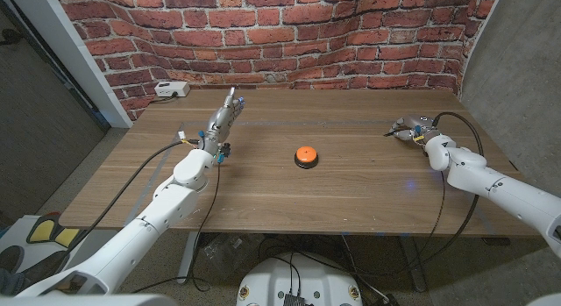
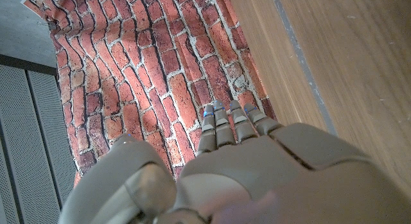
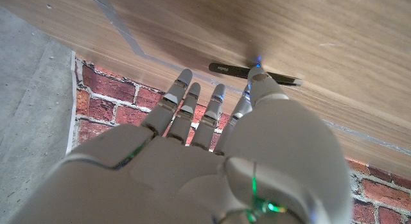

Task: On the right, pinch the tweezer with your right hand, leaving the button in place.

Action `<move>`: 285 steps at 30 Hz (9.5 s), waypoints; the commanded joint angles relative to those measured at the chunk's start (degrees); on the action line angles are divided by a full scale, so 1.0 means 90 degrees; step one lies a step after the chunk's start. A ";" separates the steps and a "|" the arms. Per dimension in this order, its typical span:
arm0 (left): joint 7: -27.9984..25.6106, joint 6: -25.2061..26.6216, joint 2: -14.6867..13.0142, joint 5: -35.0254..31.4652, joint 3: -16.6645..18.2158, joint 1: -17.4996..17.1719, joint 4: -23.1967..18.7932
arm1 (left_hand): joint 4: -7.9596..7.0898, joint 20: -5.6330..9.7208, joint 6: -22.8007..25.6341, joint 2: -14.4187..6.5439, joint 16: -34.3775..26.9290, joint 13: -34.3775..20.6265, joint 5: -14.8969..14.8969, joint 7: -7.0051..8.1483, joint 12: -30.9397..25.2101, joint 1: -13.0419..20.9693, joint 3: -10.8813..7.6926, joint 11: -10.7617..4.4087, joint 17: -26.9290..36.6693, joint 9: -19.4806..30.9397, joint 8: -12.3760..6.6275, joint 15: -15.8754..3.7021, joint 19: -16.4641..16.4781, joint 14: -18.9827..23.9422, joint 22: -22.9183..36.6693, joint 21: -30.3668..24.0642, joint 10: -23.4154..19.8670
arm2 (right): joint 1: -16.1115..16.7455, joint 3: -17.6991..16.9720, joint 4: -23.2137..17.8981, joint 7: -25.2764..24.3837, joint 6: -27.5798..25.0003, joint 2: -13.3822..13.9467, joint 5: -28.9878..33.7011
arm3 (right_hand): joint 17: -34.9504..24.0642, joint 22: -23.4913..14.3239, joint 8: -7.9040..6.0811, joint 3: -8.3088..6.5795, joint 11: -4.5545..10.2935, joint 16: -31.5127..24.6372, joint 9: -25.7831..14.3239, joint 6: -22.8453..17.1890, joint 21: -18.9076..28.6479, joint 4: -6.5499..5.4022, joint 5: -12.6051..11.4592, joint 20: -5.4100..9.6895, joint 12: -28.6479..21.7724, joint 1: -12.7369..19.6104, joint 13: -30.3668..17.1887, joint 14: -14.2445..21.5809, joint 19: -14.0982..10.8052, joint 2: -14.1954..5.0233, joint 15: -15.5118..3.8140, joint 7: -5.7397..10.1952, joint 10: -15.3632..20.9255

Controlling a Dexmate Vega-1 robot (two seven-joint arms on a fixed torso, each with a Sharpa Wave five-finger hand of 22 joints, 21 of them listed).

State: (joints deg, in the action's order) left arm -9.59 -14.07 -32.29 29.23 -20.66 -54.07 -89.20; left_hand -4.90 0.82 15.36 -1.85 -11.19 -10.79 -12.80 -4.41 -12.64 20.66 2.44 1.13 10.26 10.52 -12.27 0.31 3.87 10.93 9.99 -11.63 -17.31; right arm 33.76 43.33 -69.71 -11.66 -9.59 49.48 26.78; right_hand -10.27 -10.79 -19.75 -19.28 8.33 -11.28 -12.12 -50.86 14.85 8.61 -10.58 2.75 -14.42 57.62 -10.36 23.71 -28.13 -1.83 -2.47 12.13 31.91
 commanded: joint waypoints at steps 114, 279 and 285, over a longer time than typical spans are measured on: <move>0.0155 -0.0194 0.0091 -0.0019 -0.0072 0.0136 0.0137 | -0.0023 -0.0085 0.0086 -0.0103 0.0036 -0.0021 0.0039 0.0046 0.0092 0.0040 0.0130 -0.0017 0.0021 0.0029 0.0064 0.0003 -0.0030 0.0065 0.0035 0.0016 -0.0073 | 0.2213 -0.2141 -0.3044 -0.2185 -0.0430 0.0833 0.0098 | -0.0018 -0.0063 -0.0156 0.0222 0.0146 0.0012 -0.0060 -0.0635 0.0122 -0.0047 -0.0015 0.0403 0.0018 -0.0045 -0.0020 0.0446 -0.0351 -0.0054 -0.0441 0.0003 0.0461; 0.0260 -0.0327 0.0106 0.0194 -0.0006 -0.0020 0.0261 | -0.0033 -0.0093 0.0103 -0.0187 0.0041 -0.0023 0.0041 0.0047 0.0113 0.0112 0.0289 -0.0020 0.0021 0.0032 0.0085 -0.0003 -0.0045 0.0069 0.0036 0.0016 -0.0084 | 0.2182 -0.1954 -0.3275 -0.1633 -0.1048 0.1186 0.0813 | -0.0049 -0.0110 -0.0025 0.0188 0.0313 0.0075 -0.0005 -0.0671 0.0223 -0.0051 0.0004 0.0341 0.0173 -0.0234 -0.0034 0.0695 -0.0405 -0.0031 -0.0447 0.0073 0.0641; 0.0248 -0.0355 0.0101 0.0197 0.0014 -0.0047 0.0255 | -0.0034 -0.0088 0.0114 -0.0190 0.0041 -0.0023 0.0041 0.0043 0.0118 0.0115 0.0294 -0.0015 0.0021 0.0032 0.0081 0.0000 -0.0040 0.0070 0.0036 0.0014 -0.0073 | 0.2026 -0.1821 -0.3175 -0.1443 -0.1032 0.1200 0.0934 | -0.0048 -0.0110 -0.0025 0.0187 0.0307 0.0075 -0.0003 -0.0692 0.0227 -0.0051 0.0002 0.0342 0.0173 -0.0238 -0.0034 0.0697 -0.0412 -0.0031 -0.0466 0.0076 0.0645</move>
State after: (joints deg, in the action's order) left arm -7.17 -16.84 -31.41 30.84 -20.78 -54.03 -86.94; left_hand -5.22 0.19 15.87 -3.43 -10.77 -10.78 -12.41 -3.90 -11.80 21.17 4.81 1.03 10.26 10.52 -11.63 0.31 3.25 10.93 9.98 -11.64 -17.80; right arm 54.08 25.16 -99.49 -27.40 -18.70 59.83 33.37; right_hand -10.67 -11.58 -19.62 -17.47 11.08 -10.60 -11.87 -56.64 16.35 8.38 -10.57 3.06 -12.97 56.02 -10.54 29.90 -32.10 -2.20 -2.54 12.80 37.51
